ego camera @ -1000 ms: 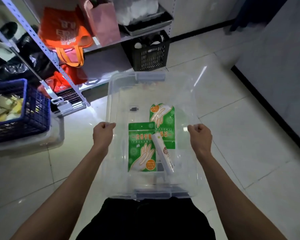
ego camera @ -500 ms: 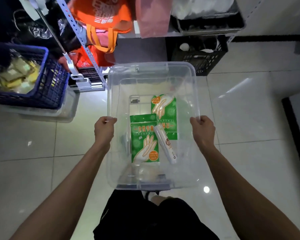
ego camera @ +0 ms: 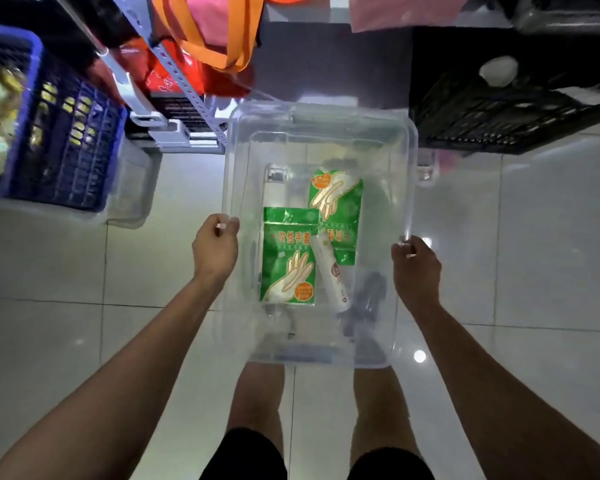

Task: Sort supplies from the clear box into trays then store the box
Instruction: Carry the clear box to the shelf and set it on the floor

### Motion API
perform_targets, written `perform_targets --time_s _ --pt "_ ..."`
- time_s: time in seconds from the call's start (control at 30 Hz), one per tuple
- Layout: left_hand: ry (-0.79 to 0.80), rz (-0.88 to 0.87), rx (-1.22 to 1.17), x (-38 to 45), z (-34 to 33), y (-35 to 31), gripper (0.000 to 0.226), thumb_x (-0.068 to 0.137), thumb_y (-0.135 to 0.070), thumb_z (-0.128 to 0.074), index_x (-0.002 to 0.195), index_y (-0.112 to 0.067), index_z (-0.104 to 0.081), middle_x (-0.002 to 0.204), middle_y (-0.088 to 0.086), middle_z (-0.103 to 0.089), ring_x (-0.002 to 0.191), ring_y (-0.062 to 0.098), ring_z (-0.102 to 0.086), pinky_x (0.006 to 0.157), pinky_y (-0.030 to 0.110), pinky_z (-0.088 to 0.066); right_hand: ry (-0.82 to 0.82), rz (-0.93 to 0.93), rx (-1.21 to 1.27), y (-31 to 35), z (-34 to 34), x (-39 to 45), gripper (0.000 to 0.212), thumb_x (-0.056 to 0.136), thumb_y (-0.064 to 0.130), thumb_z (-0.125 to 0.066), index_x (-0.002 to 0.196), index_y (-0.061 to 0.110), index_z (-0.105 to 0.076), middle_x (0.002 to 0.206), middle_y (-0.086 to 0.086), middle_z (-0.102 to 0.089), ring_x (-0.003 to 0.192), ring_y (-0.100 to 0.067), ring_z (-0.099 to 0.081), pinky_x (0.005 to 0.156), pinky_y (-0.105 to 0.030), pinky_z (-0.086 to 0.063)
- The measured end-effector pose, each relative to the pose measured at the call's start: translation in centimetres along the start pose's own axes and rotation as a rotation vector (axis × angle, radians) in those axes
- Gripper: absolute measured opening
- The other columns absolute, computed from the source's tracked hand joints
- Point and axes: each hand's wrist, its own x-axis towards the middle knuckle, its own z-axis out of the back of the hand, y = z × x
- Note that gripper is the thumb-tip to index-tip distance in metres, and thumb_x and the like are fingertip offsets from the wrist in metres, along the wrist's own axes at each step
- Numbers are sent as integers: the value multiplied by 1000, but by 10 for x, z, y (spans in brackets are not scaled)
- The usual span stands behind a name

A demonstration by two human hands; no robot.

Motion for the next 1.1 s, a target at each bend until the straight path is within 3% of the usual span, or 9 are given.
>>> perform_targets --time_s 0.07,0.13,0.27,0.47,0.6,0.73,0.87,1.0,1.1 --pt "-29 10 62 28 -22 19 23 99 -31 -53 96 -10 -63 81 -1 -61 71 12 -53 64 26 -41 40 16 -16 -14 -29 30 10 93 16 -54 87 11 -60 81 -3 -59 73 -21 -52 67 -27 -34" --pt "-60 27 94 53 -46 40 25 100 -33 -52 102 -11 -65 87 0 -65 78 18 -57 72 27 -41 71 46 -38 -30 -58 59 9 92 17 -52 83 16 -53 77 -3 -57 70 -20 -49 67 -26 -34" --pt "-32 57 164 95 -91 85 22 102 -31 -52 113 -17 -65 99 2 -67 90 23 -61 84 31 -48 126 13 -66 -70 -103 107 21 92 16 -52 105 3 -63 92 -13 -67 82 -23 -60 76 -23 -39" --pt "45 122 226 129 -140 137 34 102 -22 -50 135 -15 -58 116 3 -66 100 23 -62 91 29 -47 209 -2 -159 -110 -140 149 29 96 15 -51 119 2 -62 110 -14 -69 102 -30 -63 80 -23 -38" --pt "81 165 221 141 -158 156 42 100 -26 -54 141 -15 -53 131 8 -64 118 28 -61 109 41 -44 242 -13 -213 -121 -154 161 36 97 14 -50 131 4 -58 122 -16 -67 114 -31 -61 93 -28 -44" --pt "67 209 215 145 -174 161 46 102 -23 -52 146 -11 -47 138 9 -60 126 28 -55 102 27 -36 277 -14 -232 -131 -162 171 41 98 15 -47 137 7 -55 127 -15 -66 120 -32 -59 99 -32 -43" --pt "92 208 227 150 -182 167 48 103 -24 -52 148 -9 -44 143 11 -57 130 30 -53 106 34 -38 303 -43 -255 -136 -168 172 39 100 16 -44 136 7 -55 130 -16 -64 118 -32 -59 88 -30 -44" --pt "121 215 244 157 -186 171 49 102 -24 -54 147 -10 -45 144 10 -56 131 30 -53 108 34 -37 327 -37 -270 -144 -172 173 26 98 14 -44 116 7 -61 120 -16 -68 93 -30 -59 77 -26 -36" --pt "171 240 237 164 -188 174 52 99 -22 -58 148 -11 -44 145 8 -55 132 29 -52 103 29 -35 344 -56 -267 -150 -174 177 26 97 15 -45 115 7 -62 121 -15 -68 102 -33 -62 79 -26 -37"
